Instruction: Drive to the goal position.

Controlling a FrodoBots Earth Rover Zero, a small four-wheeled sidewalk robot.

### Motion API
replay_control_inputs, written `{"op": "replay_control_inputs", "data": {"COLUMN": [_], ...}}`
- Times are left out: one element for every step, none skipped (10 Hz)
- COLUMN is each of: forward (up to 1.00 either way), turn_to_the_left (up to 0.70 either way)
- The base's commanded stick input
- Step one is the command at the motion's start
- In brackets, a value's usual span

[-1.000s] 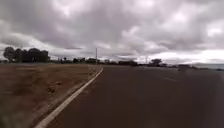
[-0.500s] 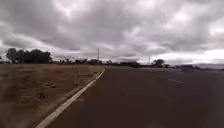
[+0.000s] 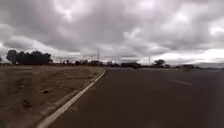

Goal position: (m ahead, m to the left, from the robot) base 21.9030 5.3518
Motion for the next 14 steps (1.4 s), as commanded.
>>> {"op": "replay_control_inputs", "data": {"forward": [0.85,0.85,0.85,0.85,0.85,0.85,0.85,0.85,0.85,0.85,0.85,0.85,0.85,0.85], "turn_to_the_left": [-0.15,-0.09,-0.17,-0.06,-0.02,-0.04,-0.06,0.0,0.0,-0.01,-0.02,0.0,0.0,0.0]}}
